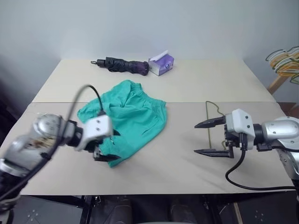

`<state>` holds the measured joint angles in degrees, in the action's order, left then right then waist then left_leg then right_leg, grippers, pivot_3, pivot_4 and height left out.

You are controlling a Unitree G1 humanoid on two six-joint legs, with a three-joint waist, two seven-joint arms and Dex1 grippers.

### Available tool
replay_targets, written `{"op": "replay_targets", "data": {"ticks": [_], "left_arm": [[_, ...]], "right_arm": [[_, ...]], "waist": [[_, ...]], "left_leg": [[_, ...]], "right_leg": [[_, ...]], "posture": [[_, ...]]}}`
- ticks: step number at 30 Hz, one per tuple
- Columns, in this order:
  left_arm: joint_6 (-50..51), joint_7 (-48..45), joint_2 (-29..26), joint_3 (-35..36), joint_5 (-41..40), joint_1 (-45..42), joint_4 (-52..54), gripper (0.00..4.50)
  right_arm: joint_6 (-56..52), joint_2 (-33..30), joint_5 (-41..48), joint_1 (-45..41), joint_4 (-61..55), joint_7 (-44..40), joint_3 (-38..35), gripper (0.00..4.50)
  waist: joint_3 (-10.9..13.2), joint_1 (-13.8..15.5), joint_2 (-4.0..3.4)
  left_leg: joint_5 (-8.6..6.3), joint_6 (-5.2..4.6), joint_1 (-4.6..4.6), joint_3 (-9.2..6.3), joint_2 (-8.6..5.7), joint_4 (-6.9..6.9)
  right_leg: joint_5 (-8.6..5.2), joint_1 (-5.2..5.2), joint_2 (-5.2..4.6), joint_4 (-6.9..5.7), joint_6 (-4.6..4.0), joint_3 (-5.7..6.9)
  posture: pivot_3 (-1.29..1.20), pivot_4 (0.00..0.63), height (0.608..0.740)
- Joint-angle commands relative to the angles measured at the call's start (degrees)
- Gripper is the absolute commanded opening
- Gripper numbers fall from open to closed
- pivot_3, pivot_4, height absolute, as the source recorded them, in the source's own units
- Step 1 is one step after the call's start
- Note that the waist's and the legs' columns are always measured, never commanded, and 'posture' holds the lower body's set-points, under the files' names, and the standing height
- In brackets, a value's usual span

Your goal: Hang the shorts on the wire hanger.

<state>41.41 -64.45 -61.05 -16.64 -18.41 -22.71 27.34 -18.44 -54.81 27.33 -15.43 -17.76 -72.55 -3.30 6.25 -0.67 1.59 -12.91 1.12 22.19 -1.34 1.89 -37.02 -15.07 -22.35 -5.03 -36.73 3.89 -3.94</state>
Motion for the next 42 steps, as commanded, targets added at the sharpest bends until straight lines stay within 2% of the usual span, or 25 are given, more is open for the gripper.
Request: {"op": "replay_targets", "data": {"ticks": [1,7,8,12,15,23,27,30,33,37,42], "left_arm": [[3.4,2.6,0.0,-6.8,7.7,-2.9,1.9,4.49],[6.3,5.3,2.8,-14.9,16.6,-5.7,-0.6,4.49],[5.9,5.5,3.0,-16.1,18.3,-6.0,-1.4,4.3],[3.2,4.3,2.1,-18.8,23.0,-6.5,-4.4,3.32],[1.0,4.0,1.6,-17.8,24.6,-6.2,-6.9,2.41],[-1.1,4.9,4.5,-14.5,26.4,-7.1,-12.1,0.02],[-5.4,3.0,3.9,-10.8,24.3,-6.5,-12.9,0.02],[-16.2,0.7,2.0,-4.3,19.9,-4.5,-14.3,0.02],[-31.1,-4.3,0.7,4.8,12.1,-0.7,-17.1,0.02],[-36.8,-9.3,-1.7,12.2,6.8,2.1,-17.9,0.02],[-38.5,-13.1,-4.9,18.7,3.3,6.1,-16.6,0.02]], "right_arm": [[-0.5,-0.2,1.2,-0.9,-1.5,0.1,-1.1,4.5],[-0.7,0.0,1.3,-0.7,-2.2,0.6,-1.4,4.5],[-0.8,0.0,1.4,-0.5,-2.4,0.8,-1.6,4.5],[-1.2,-0.2,1.7,0.2,-3.3,1.3,-2.2,4.5],[-1.3,-0.3,1.8,0.6,-3.5,1.7,-2.5,4.5],[-1.1,0.2,1.8,-0.1,-3.5,2.4,-1.4,4.5],[-0.7,0.9,1.3,-0.9,-3.1,2.7,-0.2,4.5],[1.6,2.5,-1.8,-1.8,-2.0,3.9,2.0,4.5],[8.4,5.2,-10.5,-3.7,2.4,6.4,6.8,4.5],[22.1,10.3,-25.4,-9.0,13.4,13.7,14.0,4.5],[37.2,17.2,-42.2,-19.4,32.4,26.3,22.1,4.5]], "waist": [[0.1,-0.1,0.08],[0.1,-0.1,0.09],[0.1,-0.1,0.09],[0.1,-0.1,0.07],[0.0,-0.3,0.06],[0.0,-0.4,-0.09],[0.0,-0.5,-0.09],[0.0,-0.5,-0.06],[0.0,-0.3,-0.04],[0.0,-0.2,-0.03],[0.0,-0.4,-0.06]], "left_leg": [[0.0,0.0,0.0,0.0,0.01,0.0],[0.0,0.0,0.02,-0.01,0.0,0.0],[0.0,0.0,0.02,0.0,0.0,0.0],[0.0,0.0,-0.05,0.0,0.0,0.0],[0.0,-0.01,-0.17,0.0,0.02,0.0],[0.01,-0.01,-0.22,0.0,0.04,0.0],[0.01,-0.02,-0.15,-0.01,0.04,0.01],[0.01,-0.01,-0.08,0.0,0.05,0.01],[0.01,-0.01,0.04,-0.01,0.05,0.01],[0.01,-0.01,0.05,0.07,0.05,0.01],[0.01,-0.01,0.04,0.09,0.06,0.03]], "right_leg": [[0.0,0.0,0.01,0.01,-0.01,0.0],[0.03,0.0,0.02,0.06,-0.07,-0.01],[0.04,0.0,0.02,0.07,-0.09,-0.01],[0.09,0.04,0.02,0.06,-0.17,-0.01],[0.0,0.12,0.03,0.04,-0.04,-0.01],[-0.05,0.14,0.07,0.01,0.05,-0.04],[-0.02,0.1,0.07,0.03,-0.01,-0.04],[0.12,0.01,0.07,0.04,-0.24,-0.05],[0.13,-0.08,0.06,0.04,-0.26,-0.03],[0.12,-0.12,0.02,0.04,-0.27,-0.03],[0.13,-0.19,0.04,-0.01,-0.27,-0.04]], "posture": [[0.02,0.108,0.74],[0.0,0.101,0.74],[-0.01,0.099,0.74],[-0.02,0.095,0.74],[-0.02,0.092,0.74],[0.0,0.085,0.74],[0.01,0.084,0.74],[0.02,0.084,0.74],[0.03,0.084,0.74],[0.05,0.086,0.74],[0.08,0.089,0.74]]}}
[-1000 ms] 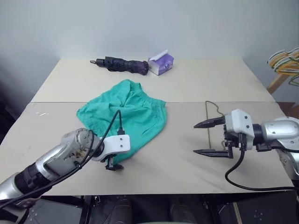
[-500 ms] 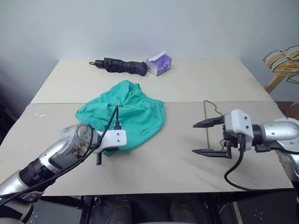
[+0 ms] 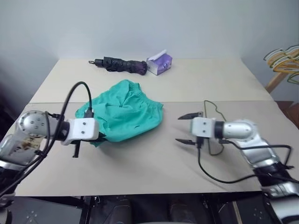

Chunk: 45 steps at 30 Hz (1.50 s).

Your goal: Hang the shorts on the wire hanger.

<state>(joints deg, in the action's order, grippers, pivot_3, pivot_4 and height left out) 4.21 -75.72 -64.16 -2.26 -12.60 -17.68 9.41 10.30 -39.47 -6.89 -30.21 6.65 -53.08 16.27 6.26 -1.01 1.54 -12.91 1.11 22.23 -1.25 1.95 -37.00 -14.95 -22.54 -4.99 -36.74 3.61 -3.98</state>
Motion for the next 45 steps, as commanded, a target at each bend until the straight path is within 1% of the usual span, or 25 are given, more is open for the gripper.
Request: {"op": "replay_targets", "data": {"ticks": [1,4,7,10,14,17,19,20,21,28,32,36,38,41,45], "left_arm": [[-1.4,-2.2,-2.2,5.3,-3.2,1.9,1.8,0.02],[0.0,-2.9,-3.7,10.1,-5.1,5.9,4.3,0.02],[1.3,-2.6,-4.0,13.5,-6.3,9.4,6.5,0.02],[2.4,-1.8,-3.9,15.8,-6.4,12.0,8.4,0.02],[3.4,-1.3,-3.8,17.7,-6.3,14.5,10.4,0.02],[3.9,-0.9,-3.6,18.4,-6.2,15.7,11.4,0.0],[4.3,-0.6,-3.5,18.4,-6.2,16.0,11.8,0.0],[4.5,-0.5,-3.4,18.3,-6.3,16.0,11.9,0.0],[4.6,-0.5,-3.4,18.1,-6.3,16.0,12.0,0.0],[4.7,-0.6,-3.3,17.3,-6.4,15.4,11.9,0.0],[4.8,-0.5,-3.2,17.0,-6.4,15.5,12.1,0.0],[3.3,-0.2,-2.5,15.2,-5.3,14.3,10.3,0.0],[1.5,-0.2,-1.9,13.7,-4.5,13.1,8.7,0.0],[-1.2,-0.3,-0.7,10.6,-2.9,10.4,5.6,0.0],[-4.6,-1.0,1.0,7.0,-1.4,6.6,1.4,0.0]], "right_arm": [[11.1,2.9,-10.5,-6.5,11.7,9.3,3.8,4.5],[17.2,8.3,-17.6,-13.4,24.5,19.4,7.4,4.5],[21.8,11.7,-23.9,-18.3,34.0,27.3,10.8,4.5],[24.1,14.6,-29.5,-22.5,42.9,35.9,14.1,4.5],[25.4,18.0,-33.8,-26.9,51.7,45.3,16.7,4.5],[27.7,19.4,-34.8,-29.0,55.7,48.0,17.6,3.96],[29.4,20.0,-35.3,-29.8,56.9,48.4,18.1,3.2],[30.0,20.2,-35.8,-30.1,57.5,48.7,18.6,2.96],[30.5,20.5,-35.9,-30.4,58.0,48.7,18.8,2.57],[29.9,22.4,-36.9,-31.5,61.2,49.6,19.6,0.1],[30.8,21.4,-36.0,-31.5,61.1,49.0,18.7,0.04],[34.7,16.2,-32.4,-30.0,57.1,44.3,16.0,0.04],[37.1,12.4,-29.2,-28.2,52.9,39.2,14.5,0.04],[38.1,5.1,-20.9,-22.6,40.4,27.5,11.7,0.04],[32.6,-4.2,-7.2,-13.3,20.1,11.4,9.2,0.04]], "waist": [[0.0,0.0,-0.01],[0.1,0.1,0.02],[0.1,0.1,0.02],[0.1,0.4,0.01],[0.1,0.4,0.02],[0.1,0.4,0.0],[0.1,0.4,0.0],[0.1,0.4,0.0],[0.1,0.3,0.0],[0.2,0.1,-0.01],[0.2,0.2,-0.02],[0.2,0.3,-0.09],[0.2,0.5,-0.12],[0.2,0.6,-0.11],[0.2,0.0,-0.11]], "left_leg": [[0.0,0.0,0.02,0.0,0.0,0.03],[0.0,0.0,0.07,-0.01,0.0,0.05],[0.0,0.0,0.13,-0.02,0.0,0.1],[0.0,0.0,0.13,-0.03,-0.01,0.11],[0.01,0.02,0.07,-0.06,-0.02,0.11],[0.02,0.02,0.03,-0.08,-0.01,0.12],[0.01,0.02,0.03,-0.09,-0.01,0.14],[0.01,0.02,0.04,-0.09,-0.01,0.15],[0.01,0.02,0.04,-0.09,-0.01,0.15],[0.01,0.02,0.01,-0.1,0.01,0.16],[0.01,0.02,0.02,-0.1,0.0,0.17],[0.01,0.02,0.04,-0.1,0.0,0.17],[0.01,0.02,0.04,-0.1,0.0,0.17],[0.01,0.01,0.03,-0.12,0.0,0.17],[0.01,0.0,0.04,-0.11,0.01,0.16]], "right_leg": [[0.0,-0.03,0.0,0.0,-0.01,0.0],[0.0,-0.08,0.0,0.0,-0.03,0.0],[0.0,-0.18,0.0,-0.04,-0.07,-0.01],[-0.01,-0.2,0.0,-0.08,-0.09,0.0],[-0.01,-0.16,0.0,-0.15,-0.11,0.01],[-0.03,-0.17,0.02,-0.23,-0.15,0.01],[-0.04,-0.18,0.02,-0.24,-0.17,0.01],[-0.04,-0.18,0.03,-0.24,-0.17,0.01],[-0.04,-0.18,0.03,-0.24,-0.17,0.01],[-0.06,-0.22,0.05,-0.3,-0.2,0.01],[-0.06,-0.22,0.05,-0.3,-0.21,0.01],[-0.06,-0.23,0.05,-0.28,-0.21,0.01],[-0.06,-0.2,0.04,-0.25,-0.2,0.01],[-0.07,-0.12,0.04,-0.15,-0.19,0.04],[-0.07,-0.1,0.04,-0.12,-0.19,0.03]], "posture": [[0.09,0.09,0.74],[0.11,0.092,0.74],[0.14,0.095,0.74],[0.17,0.096,0.74],[0.18,0.096,0.74],[0.18,0.097,0.74],[0.18,0.096,0.74],[0.18,0.096,0.74],[0.18,0.096,0.74],[0.17,0.096,0.74],[0.16,0.099,0.74],[0.13,0.101,0.74],[0.11,0.099,0.74],[0.08,0.095,0.74],[0.04,0.084,0.74]]}}
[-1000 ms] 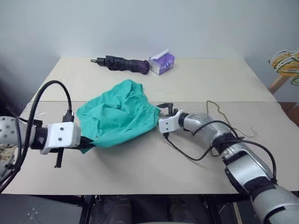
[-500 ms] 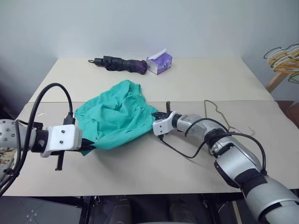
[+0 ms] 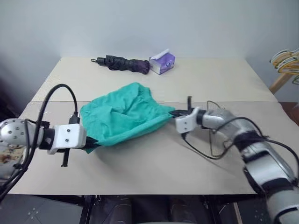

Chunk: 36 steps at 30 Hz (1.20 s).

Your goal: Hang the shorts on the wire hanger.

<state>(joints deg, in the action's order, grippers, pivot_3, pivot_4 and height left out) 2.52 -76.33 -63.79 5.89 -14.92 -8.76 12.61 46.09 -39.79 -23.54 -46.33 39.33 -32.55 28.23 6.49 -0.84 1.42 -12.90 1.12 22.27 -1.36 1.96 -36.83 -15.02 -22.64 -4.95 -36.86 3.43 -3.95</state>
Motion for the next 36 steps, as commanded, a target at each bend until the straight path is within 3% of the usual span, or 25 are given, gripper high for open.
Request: {"op": "replay_targets", "data": {"ticks": [1,7,11,15,20,22,25,29,33,36], "left_arm": [[-3.9,-0.6,0.9,-1.7,1.2,-3.2,-2.8,0.0],[-8.2,-8.7,-1.7,-3.3,-0.3,-6.4,-8.5,0.0],[-9.5,-14.7,-3.6,-3.5,-2.4,-7.3,-11.1,0.0],[-9.8,-12.1,-0.6,-5.5,0.4,-12.2,-14.9,0.0],[-10.5,0.0,7.9,-9.6,10.6,-29.5,-29.0,0.0],[-12.3,7.0,11.6,-10.8,15.3,-38.9,-38.8,0.0],[-14.7,22.5,16.6,-13.5,23.9,-56.2,-57.5,0.0],[-15.8,52.0,20.4,-19.4,37.0,-76.0,-77.4,0.0],[-14.9,79.4,23.8,-20.1,41.6,-88.3,-86.0,0.0],[-18.0,89.8,24.8,-20.0,43.1,-92.1,-87.4,0.0]], "right_arm": [[-4.9,-5.8,12.3,4.7,-16.8,-12.3,-3.2,0.04],[-20.3,-17.6,33.0,15.3,-41.9,-29.8,-6.7,0.04],[-31.7,-20.8,42.0,17.2,-49.8,-36.5,-9.6,0.04],[-44.3,-18.3,47.7,12.9,-50.6,-39.4,-11.5,0.04],[-51.8,-7.9,41.3,-2.1,-32.9,-35.4,-11.6,0.04],[-49.3,-3.5,35.4,-9.1,-21.7,-30.8,-11.1,0.04],[-44.4,3.3,23.8,-22.3,-1.9,-16.1,-9.5,0.04],[-36.6,8.4,10.3,-37.6,20.8,9.0,-6.7,0.04],[-31.9,10.8,5.4,-46.9,32.0,35.0,-8.8,0.04],[-27.5,10.5,3.6,-49.0,34.1,44.2,-9.9,0.04]], "waist": [[0.0,-0.4,-0.01],[0.0,-1.8,-0.01],[0.0,-2.0,0.0],[0.0,-1.6,0.02],[-0.2,-1.5,0.23],[-0.3,-1.5,0.38],[-0.5,-1.5,0.5],[-0.7,-1.7,0.55],[-0.7,-1.6,0.56],[-0.7,-1.6,0.55]], "left_leg": [[0.0,0.0,-0.02,0.0,0.01,0.0],[0.0,-0.01,-0.11,0.01,0.04,-0.01],[0.0,-0.01,-0.17,0.04,0.09,-0.02],[0.0,-0.01,-0.29,0.05,0.09,-0.08],[0.02,0.02,-0.28,-0.02,0.06,-0.21],[0.04,0.04,-0.18,-0.07,0.06,-0.21],[0.12,0.18,0.04,-0.11,-0.01,-0.3],[0.7,1.16,1.09,-0.12,-0.1,-0.11],[0.97,1.63,2.11,-0.04,-0.32,0.08],[0.97,1.64,2.4,-0.02,-0.33,0.16]], "right_leg": [[0.0,0.0,0.0,-0.04,0.0,0.0],[0.0,0.06,0.01,-0.13,-0.01,-0.02],[-0.01,0.1,0.02,-0.14,-0.03,-0.01],[-0.01,0.24,0.03,-0.14,-0.02,0.0],[0.09,0.29,0.07,-0.15,0.0,0.04],[0.13,0.24,0.08,-0.12,0.0,0.08],[0.14,-0.01,0.06,-0.15,0.04,0.09],[0.22,-1.39,-0.09,-0.67,0.02,0.08],[0.22,-2.68,-0.41,-1.11,0.02,0.07],[0.22,-2.99,-0.41,-1.1,0.02,0.06]], "posture": [[0.03,0.082,0.74],[-0.01,0.07,0.74],[-0.01,0.063,0.74],[0.0,0.052,0.74],[0.02,0.036,0.74],[0.03,0.027,0.74],[0.05,0.011,0.74],[0.06,0.0,0.74],[0.06,0.0,0.74],[0.05,0.0,0.74]]}}
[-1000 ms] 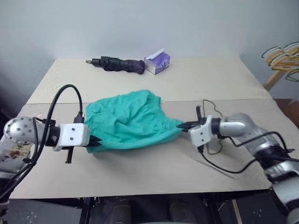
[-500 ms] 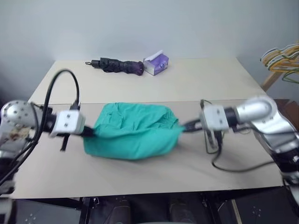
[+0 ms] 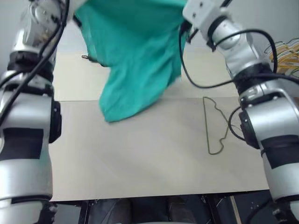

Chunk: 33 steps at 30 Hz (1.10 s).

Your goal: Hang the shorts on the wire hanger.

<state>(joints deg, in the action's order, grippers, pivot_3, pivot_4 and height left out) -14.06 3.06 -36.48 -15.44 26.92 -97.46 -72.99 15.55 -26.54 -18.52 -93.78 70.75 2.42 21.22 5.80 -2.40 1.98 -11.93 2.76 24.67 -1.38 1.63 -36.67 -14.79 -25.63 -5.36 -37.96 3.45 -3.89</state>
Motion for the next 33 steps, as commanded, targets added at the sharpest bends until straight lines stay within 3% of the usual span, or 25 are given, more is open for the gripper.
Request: {"op": "replay_targets", "data": {"ticks": [1,8,12,15,20,23,26,29,33], "left_arm": [[-3.3,11.8,-2.3,1.1,1.6,-3.6,-1.8,0.0],[-13.6,8.6,-2.5,-0.2,2.4,2.2,-0.7,0.0],[-26.7,-5.8,-4.1,2.2,-4.1,15.1,5.5,0.0],[-30.6,-22.0,-5.3,5.4,-16.0,29.5,17.7,0.0],[-18.1,-42.4,-11.3,8.6,-33.7,53.1,47.6,0.0],[-10.8,-51.0,-17.0,10.3,-39.8,63.5,60.4,0.0],[-5.1,-60.3,-24.4,12.1,-43.9,71.7,68.5,0.0],[-0.7,-73.2,-33.6,13.6,-48.5,79.2,73.6,0.0],[1.4,-83.0,-41.0,16.2,-49.9,86.9,77.6,0.0]], "right_arm": [[4.8,-3.0,-2.1,-1.2,2.8,10.0,-2.8,0.04],[13.5,-5.1,-4.8,7.4,2.2,6.2,-2.4,0.04],[22.5,-7.5,-4.1,17.0,-1.2,0.1,-2.9,0.04],[30.9,-9.2,-2.8,24.5,-4.6,-6.8,-2.9,0.04],[38.9,-10.5,0.4,34.5,-9.4,-17.1,-3.6,0.04],[41.1,-10.3,2.4,38.9,-12.4,-21.7,-3.9,0.04],[42.9,-10.3,3.9,43.2,-16.0,-26.3,-3.3,0.04],[44.1,-10.8,6.0,47.5,-20.6,-32.3,-2.1,0.04],[44.7,-12.5,7.0,52.6,-26.8,-38.7,-0.8,0.04]], "waist": [[0.0,0.0,0.0],[-0.1,0.0,0.0],[-0.1,-0.4,-0.13],[-0.2,-1.3,-0.15],[-0.1,-3.8,-0.15],[-0.1,-5.2,-0.15],[-0.1,-5.5,-0.23],[0.0,-5.5,-0.29],[0.0,-4.8,-0.31]], "left_leg": [[0.0,0.0,0.01,0.01,0.0,0.01],[-0.02,-0.11,-0.46,-0.01,-0.04,-0.04],[0.11,-0.16,-0.72,-0.03,-0.04,-0.03],[0.12,-0.14,-1.06,-0.04,-0.02,0.04],[0.15,-0.08,-0.87,-0.08,0.06,-0.1],[-0.04,-0.4,-1.02,-0.14,0.14,-0.11],[-0.16,-0.61,-1.8,-0.14,0.18,-0.08],[-0.5,-1.16,-3.09,-0.06,0.25,0.09],[-0.55,-1.24,-3.14,-0.01,0.28,0.08]], "right_leg": [[0.0,0.0,0.01,0.0,0.0,0.0],[0.09,0.67,0.04,0.28,0.13,0.01],[0.23,0.89,0.06,0.29,0.1,0.0],[0.23,1.33,0.07,0.35,0.11,0.0],[0.23,1.27,0.08,0.4,0.11,-0.03],[0.23,1.39,0.18,0.38,0.11,-0.07],[0.22,2.12,0.27,0.47,0.09,-0.08],[0.17,3.5,0.33,0.97,0.06,-0.06],[0.11,3.53,0.33,1.01,0.05,-0.09]], "posture": [[0.04,0.0,0.74],[0.03,0.007,0.74],[0.02,0.035,0.74],[0.01,0.055,0.74],[0.02,0.067,0.74],[0.02,0.071,0.74],[0.02,0.075,0.74],[0.01,0.079,0.74],[0.0,0.081,0.74]]}}
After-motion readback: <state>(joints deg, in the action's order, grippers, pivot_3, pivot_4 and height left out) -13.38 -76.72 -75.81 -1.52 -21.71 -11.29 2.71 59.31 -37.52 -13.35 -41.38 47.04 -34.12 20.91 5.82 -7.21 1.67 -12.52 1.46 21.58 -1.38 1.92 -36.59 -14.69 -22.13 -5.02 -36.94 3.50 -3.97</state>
